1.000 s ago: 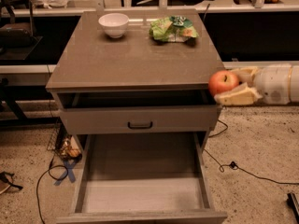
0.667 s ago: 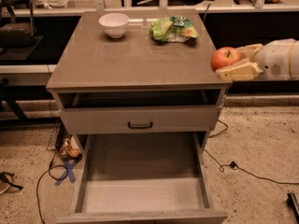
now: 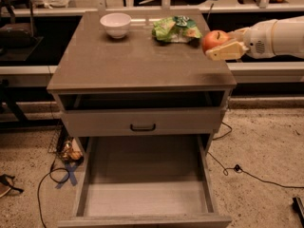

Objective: Pick apple from middle drawer and place on counter

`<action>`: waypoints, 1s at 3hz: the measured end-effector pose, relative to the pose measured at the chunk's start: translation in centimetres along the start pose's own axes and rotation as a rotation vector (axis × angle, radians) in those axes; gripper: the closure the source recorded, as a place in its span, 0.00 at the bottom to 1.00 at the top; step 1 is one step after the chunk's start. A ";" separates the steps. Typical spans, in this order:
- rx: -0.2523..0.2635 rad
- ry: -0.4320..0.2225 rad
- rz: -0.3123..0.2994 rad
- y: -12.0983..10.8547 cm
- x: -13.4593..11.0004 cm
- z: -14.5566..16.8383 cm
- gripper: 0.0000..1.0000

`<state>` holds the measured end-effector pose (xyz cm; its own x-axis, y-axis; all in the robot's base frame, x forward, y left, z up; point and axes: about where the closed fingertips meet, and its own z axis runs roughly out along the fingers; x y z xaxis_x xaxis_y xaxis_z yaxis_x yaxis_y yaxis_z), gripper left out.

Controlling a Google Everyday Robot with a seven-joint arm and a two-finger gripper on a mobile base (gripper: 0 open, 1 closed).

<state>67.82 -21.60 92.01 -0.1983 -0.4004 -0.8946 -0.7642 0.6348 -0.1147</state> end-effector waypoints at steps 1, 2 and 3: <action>-0.004 0.042 0.026 -2.7 -0.4 3.9 1.00; -0.012 0.060 0.043 -4.0 -0.1 6.1 1.00; -0.032 0.094 0.058 -4.4 0.8 8.4 1.00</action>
Offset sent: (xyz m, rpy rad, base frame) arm 0.0955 0.0149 -0.0296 -0.0207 0.0970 -0.0271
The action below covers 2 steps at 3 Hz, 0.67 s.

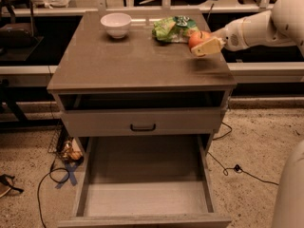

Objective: Pick apple from middle drawer and place on counter

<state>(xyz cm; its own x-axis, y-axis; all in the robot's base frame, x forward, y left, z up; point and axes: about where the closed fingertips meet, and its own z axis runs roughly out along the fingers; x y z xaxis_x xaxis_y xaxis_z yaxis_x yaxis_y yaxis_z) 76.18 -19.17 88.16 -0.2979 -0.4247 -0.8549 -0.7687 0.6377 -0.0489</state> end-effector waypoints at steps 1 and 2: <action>-0.020 0.035 0.010 -0.1 0.7 1.8 1.00; -0.031 0.063 0.017 -0.2 1.5 3.2 1.00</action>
Offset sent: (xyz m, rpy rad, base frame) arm 0.0229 0.0107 -0.0403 -0.0510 0.0916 0.0097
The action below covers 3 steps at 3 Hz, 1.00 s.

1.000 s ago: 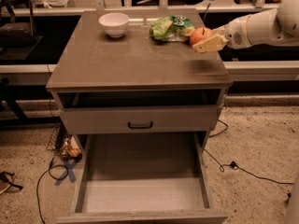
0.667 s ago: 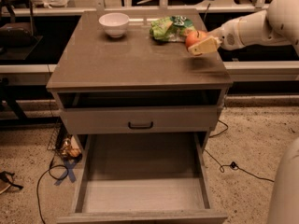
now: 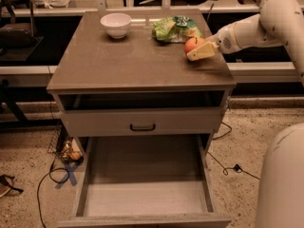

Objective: Pick apple from middle drawer and place on counter

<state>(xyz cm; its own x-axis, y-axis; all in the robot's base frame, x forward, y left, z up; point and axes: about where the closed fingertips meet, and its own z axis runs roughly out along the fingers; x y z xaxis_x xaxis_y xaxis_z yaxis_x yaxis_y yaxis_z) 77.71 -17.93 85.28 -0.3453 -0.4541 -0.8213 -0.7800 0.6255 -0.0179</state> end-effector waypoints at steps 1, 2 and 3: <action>0.000 0.047 -0.001 -0.1 0.6 0.9 0.82; 0.002 0.082 -0.001 -0.1 1.1 1.5 0.59; -0.002 0.100 -0.003 -0.1 1.4 1.8 0.36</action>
Offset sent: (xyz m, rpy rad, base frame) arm 0.0061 -0.0022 -0.0194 -0.0997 0.0654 -0.0139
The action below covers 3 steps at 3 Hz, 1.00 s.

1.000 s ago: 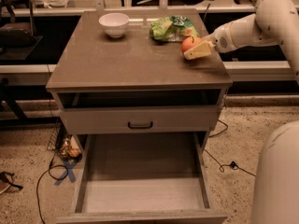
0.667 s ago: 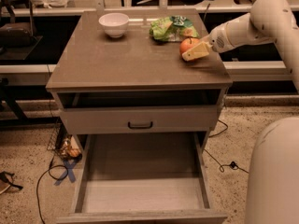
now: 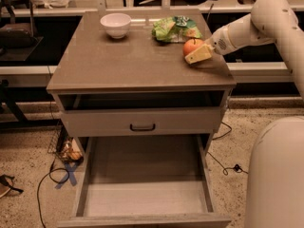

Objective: Pick apple from middle drawer and place on counter

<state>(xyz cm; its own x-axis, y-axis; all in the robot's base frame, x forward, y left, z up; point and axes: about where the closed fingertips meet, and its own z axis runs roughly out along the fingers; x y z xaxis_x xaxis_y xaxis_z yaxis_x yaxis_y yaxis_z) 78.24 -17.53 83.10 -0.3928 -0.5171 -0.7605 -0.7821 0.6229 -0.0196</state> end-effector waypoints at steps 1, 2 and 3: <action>-0.004 0.009 -0.002 0.1 0.5 -0.1 0.05; -0.003 0.009 -0.002 0.1 0.8 -0.4 0.00; 0.009 0.014 -0.004 0.2 1.1 -1.1 0.00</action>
Offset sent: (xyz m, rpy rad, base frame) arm -0.0127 -0.0156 0.0018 -0.0094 -0.0027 -0.0069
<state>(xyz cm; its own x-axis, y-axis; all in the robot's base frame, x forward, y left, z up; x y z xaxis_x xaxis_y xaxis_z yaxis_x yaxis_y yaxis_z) 77.09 -18.63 82.94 -0.3965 -0.5276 -0.7513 -0.7790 0.6264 -0.0287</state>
